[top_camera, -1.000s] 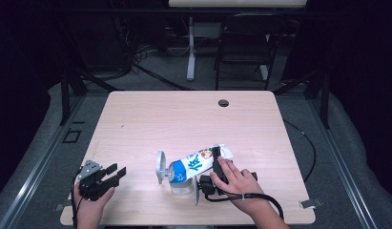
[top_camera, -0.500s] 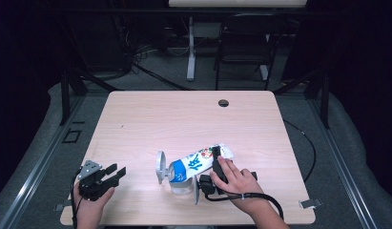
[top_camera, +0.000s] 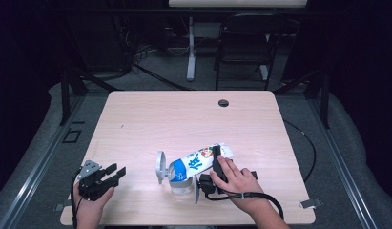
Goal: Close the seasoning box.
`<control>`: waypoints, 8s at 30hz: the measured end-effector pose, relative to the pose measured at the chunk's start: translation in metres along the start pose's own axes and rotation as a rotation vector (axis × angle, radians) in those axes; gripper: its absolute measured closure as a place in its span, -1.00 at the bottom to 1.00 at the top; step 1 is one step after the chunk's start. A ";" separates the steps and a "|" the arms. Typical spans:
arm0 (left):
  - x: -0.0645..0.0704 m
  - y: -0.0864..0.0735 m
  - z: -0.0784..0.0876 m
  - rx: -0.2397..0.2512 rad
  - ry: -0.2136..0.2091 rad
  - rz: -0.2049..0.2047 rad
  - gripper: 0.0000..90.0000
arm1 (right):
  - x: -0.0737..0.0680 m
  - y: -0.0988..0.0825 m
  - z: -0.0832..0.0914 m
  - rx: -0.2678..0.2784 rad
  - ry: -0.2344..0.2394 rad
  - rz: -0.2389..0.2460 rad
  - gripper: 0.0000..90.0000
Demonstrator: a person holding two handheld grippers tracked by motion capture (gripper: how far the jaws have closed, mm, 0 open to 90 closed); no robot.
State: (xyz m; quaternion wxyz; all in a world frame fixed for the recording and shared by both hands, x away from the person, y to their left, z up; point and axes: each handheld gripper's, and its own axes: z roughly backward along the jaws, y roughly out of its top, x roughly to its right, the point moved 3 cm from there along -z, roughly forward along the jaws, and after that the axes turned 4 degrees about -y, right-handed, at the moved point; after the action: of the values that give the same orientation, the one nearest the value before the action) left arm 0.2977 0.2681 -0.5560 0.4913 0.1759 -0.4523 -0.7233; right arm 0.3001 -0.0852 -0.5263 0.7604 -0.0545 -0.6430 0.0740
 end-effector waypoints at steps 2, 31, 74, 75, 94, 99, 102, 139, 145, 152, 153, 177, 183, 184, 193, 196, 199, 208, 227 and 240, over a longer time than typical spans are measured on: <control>0.000 0.000 0.000 0.000 0.000 0.000 0.25 | 0.000 0.000 0.000 -0.001 0.000 0.002 0.01; -0.001 -0.001 0.000 0.004 0.002 0.007 0.24 | 0.001 0.001 0.000 -0.004 -0.005 0.030 0.02; -0.002 -0.001 0.000 0.004 0.005 0.009 0.24 | 0.001 0.001 0.000 0.000 -0.010 0.056 0.03; -0.002 -0.001 0.000 0.004 0.005 0.009 0.24 | 0.001 0.001 0.000 -0.001 -0.011 0.057 0.03; -0.003 -0.001 0.000 0.003 0.005 0.011 0.24 | 0.000 0.001 0.000 0.003 -0.005 0.057 0.03; -0.003 -0.001 0.000 0.003 0.005 0.011 0.24 | 0.000 0.002 0.000 0.003 -0.005 0.061 0.03; -0.003 -0.001 0.000 0.003 0.005 0.011 0.24 | 0.000 0.002 0.000 0.004 -0.007 0.066 0.03; -0.005 -0.002 0.001 0.003 0.008 0.019 0.24 | 0.002 0.002 -0.001 0.012 -0.013 0.100 0.04; -0.005 -0.002 0.001 0.004 0.009 0.019 0.24 | 0.002 0.002 -0.001 0.011 -0.011 0.100 0.04; -0.004 -0.002 0.000 0.003 0.009 0.018 0.24 | 0.003 0.003 -0.001 0.007 -0.009 0.104 0.04; -0.004 -0.002 0.000 0.005 0.009 0.018 0.24 | 0.003 0.003 -0.001 0.007 -0.009 0.105 0.04; -0.004 -0.002 0.000 0.005 0.009 0.016 0.23 | 0.003 0.003 -0.001 0.011 -0.017 0.116 0.04; -0.005 -0.002 0.000 0.001 0.011 0.019 0.23 | 0.003 0.003 -0.001 0.018 -0.015 0.112 0.05; -0.005 -0.002 0.000 0.001 0.012 0.019 0.23 | 0.003 0.003 -0.001 0.015 -0.016 0.115 0.05; -0.005 -0.002 0.000 0.000 0.011 0.018 0.23 | 0.003 0.003 -0.001 0.019 -0.018 0.118 0.05; -0.005 -0.002 0.000 -0.001 0.011 0.019 0.22 | 0.005 0.003 0.000 0.004 -0.023 0.137 0.05; -0.005 -0.002 0.000 0.001 0.011 0.017 0.22 | 0.004 0.003 0.000 0.008 -0.024 0.134 0.05; -0.005 -0.003 0.000 0.001 0.013 0.017 0.21 | 0.004 0.003 0.000 0.012 -0.025 0.131 0.05; -0.005 -0.003 0.000 0.000 0.015 0.019 0.19 | 0.004 0.002 0.000 0.020 -0.030 0.140 0.05; -0.006 -0.004 0.000 0.001 0.017 0.023 0.19 | 0.005 0.002 0.000 0.023 -0.034 0.149 0.06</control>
State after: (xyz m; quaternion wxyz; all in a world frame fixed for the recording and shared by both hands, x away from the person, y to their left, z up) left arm 0.2990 0.2738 -0.5604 0.5034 0.1769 -0.4505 -0.7158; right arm 0.3008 -0.0820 -0.5221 0.7423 -0.0923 -0.6490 0.1388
